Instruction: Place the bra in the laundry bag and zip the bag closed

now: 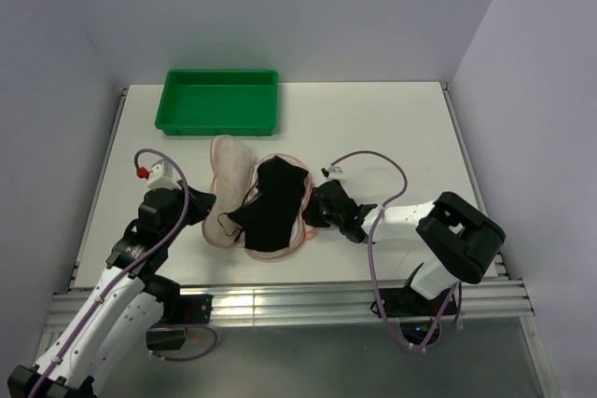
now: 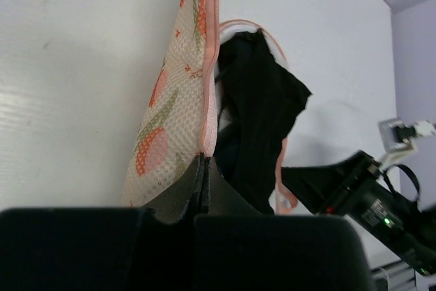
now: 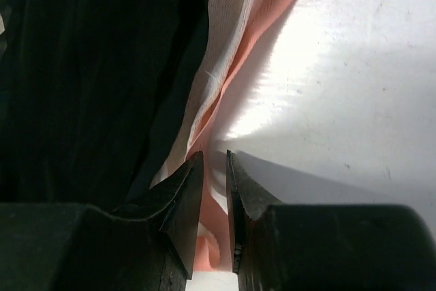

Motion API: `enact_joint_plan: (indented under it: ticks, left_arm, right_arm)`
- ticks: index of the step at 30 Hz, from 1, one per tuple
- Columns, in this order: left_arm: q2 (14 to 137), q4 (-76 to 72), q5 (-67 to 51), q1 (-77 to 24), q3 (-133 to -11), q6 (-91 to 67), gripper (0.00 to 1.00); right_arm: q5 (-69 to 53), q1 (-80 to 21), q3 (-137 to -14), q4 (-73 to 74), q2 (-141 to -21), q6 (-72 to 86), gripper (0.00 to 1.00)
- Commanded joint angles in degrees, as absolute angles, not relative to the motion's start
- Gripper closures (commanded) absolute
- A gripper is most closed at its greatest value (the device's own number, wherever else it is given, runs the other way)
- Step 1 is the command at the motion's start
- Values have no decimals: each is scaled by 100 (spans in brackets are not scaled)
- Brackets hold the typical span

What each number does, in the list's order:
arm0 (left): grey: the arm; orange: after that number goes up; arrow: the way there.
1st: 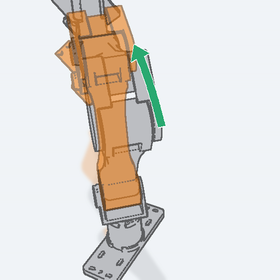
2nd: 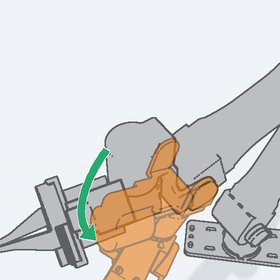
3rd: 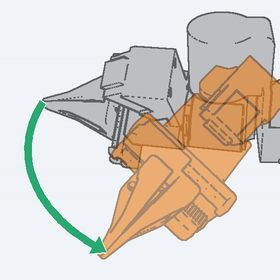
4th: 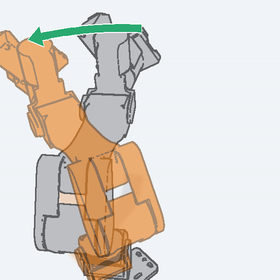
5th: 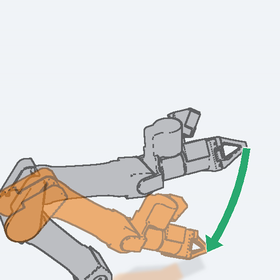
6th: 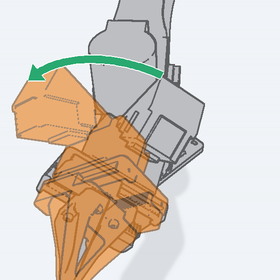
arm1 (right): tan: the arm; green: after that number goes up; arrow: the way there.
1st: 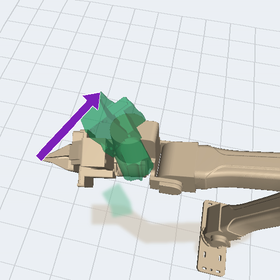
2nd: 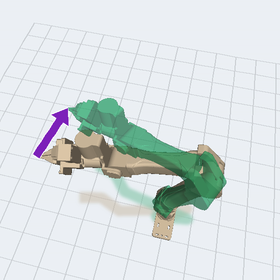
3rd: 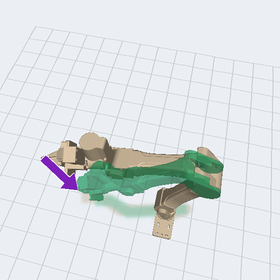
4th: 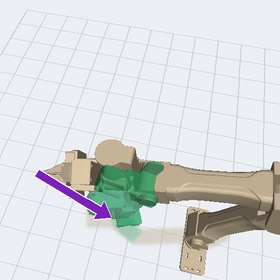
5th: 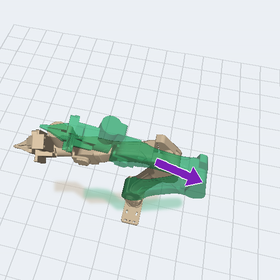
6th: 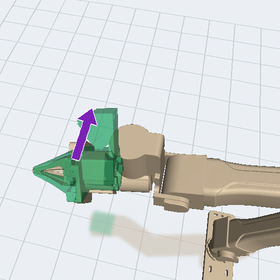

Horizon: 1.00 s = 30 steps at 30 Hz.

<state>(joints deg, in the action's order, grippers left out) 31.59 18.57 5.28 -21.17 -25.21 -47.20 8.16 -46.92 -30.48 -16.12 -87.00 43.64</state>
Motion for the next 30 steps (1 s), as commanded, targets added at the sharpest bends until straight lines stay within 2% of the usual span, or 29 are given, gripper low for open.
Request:
enact_joint_plan:
  ticks: [1, 7, 11, 18, 21, 22, 23, 25, 30]
  left_arm:
    - [3067, 1802, 606, -2399, -2997, -4474, 100]
    - [3313, 1539, 448, -3005, -3252, -4605, 100]
    - [3559, 1143, 659, -3847, -3383, -4807, 100]
    - [4664, 169, 1159, -5149, -3515, -5106, 100]
    - [5235, -43, 1231, -5458, -3507, -5176, 100]
    - [5369, -253, 1257, -5562, -3489, -5212, 100]
    - [5492, -290, 1353, -5624, -3472, -5229, 100]
    - [5852, -342, 1529, -5739, -3489, -5221, 100]
    - [6721, -781, 1574, -5959, -3726, -5071, 100]
  right_arm:
    - [730, -4588, -3296, -1846, -8833, 4342, 72]
    - [335, -4570, -3375, -2223, -9035, 4421, 72]
    - [62, -4570, -3445, -2373, -9176, 4482, 73]
    - [26, -4456, -3385, -2426, -8975, 4491, 71]
    - [35, -4360, -3157, -2330, -8598, 4552, 54]
    - [61, -4333, -3094, -2286, -8483, 4553, 44]
    - [114, -4290, -3033, -2216, -8368, 4544, 41]
    - [289, -4245, -2866, -1970, -7991, 4456, 35]
    - [606, -4113, -2576, -1321, -7033, 4228, 35]
